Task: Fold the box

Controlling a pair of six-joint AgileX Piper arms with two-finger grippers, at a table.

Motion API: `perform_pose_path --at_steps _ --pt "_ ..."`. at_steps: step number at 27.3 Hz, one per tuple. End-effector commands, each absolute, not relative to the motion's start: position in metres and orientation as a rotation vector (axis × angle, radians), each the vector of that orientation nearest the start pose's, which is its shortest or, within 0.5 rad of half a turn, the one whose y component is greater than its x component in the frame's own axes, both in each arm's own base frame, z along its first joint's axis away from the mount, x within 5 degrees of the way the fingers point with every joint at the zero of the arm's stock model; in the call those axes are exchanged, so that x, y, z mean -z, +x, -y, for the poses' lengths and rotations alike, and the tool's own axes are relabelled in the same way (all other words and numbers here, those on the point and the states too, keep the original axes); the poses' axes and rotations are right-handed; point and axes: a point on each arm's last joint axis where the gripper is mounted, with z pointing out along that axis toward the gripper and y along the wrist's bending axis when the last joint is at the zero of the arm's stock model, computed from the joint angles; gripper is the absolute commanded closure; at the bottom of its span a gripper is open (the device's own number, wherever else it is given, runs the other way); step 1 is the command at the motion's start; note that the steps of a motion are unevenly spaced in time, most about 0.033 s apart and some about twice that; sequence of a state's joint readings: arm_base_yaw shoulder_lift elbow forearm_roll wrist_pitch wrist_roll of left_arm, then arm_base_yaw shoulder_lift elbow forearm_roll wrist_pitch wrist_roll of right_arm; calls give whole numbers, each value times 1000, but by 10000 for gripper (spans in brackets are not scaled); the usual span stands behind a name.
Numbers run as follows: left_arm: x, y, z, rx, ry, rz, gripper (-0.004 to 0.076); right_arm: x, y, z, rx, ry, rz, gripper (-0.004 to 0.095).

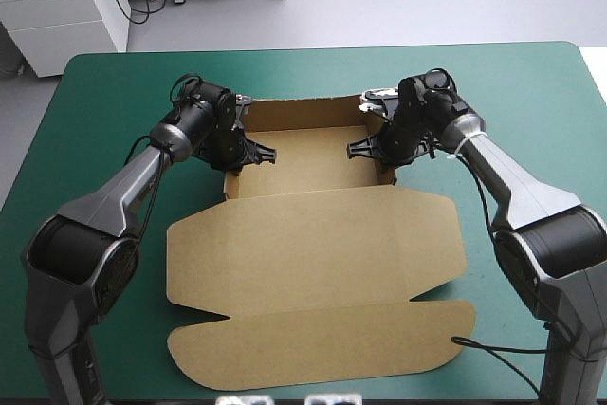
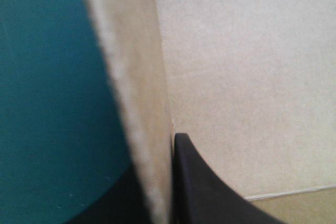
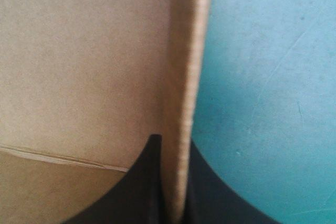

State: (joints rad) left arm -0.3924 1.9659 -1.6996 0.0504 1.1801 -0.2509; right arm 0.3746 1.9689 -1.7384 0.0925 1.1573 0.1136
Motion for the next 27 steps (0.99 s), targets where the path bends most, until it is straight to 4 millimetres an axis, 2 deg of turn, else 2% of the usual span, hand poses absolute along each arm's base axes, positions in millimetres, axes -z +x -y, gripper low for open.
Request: perform_pose_path --at_steps 1,4,9,12,15,16,23,27 --pt "-267 370 157 24 301 -2991 715 -286 383 -150 -161 -392 -2852 917" --pt "-267 370 157 24 301 -2991 646 -286 383 -150 -162 -391 -2851 865" --pt "-267 369 157 30 342 -2988 381 -287 385 -151 -173 -370 -2829 582" --pt "-267 369 157 23 368 -2982 280 -288 386 -151 -180 -367 -2817 421" --pt "-267 370 156 9 371 -2978 260 -288 388 -152 -185 -364 -2798 287" --pt "-267 370 156 5 372 -2978 260 -288 389 -152 -187 -362 -2789 276" --pt "-274 373 153 -46 380 -2941 260 -290 391 -156 -245 -342 -2752 273" --pt "-296 379 156 -6 364 -2867 260 -293 393 -158 -276 -330 -2727 273"
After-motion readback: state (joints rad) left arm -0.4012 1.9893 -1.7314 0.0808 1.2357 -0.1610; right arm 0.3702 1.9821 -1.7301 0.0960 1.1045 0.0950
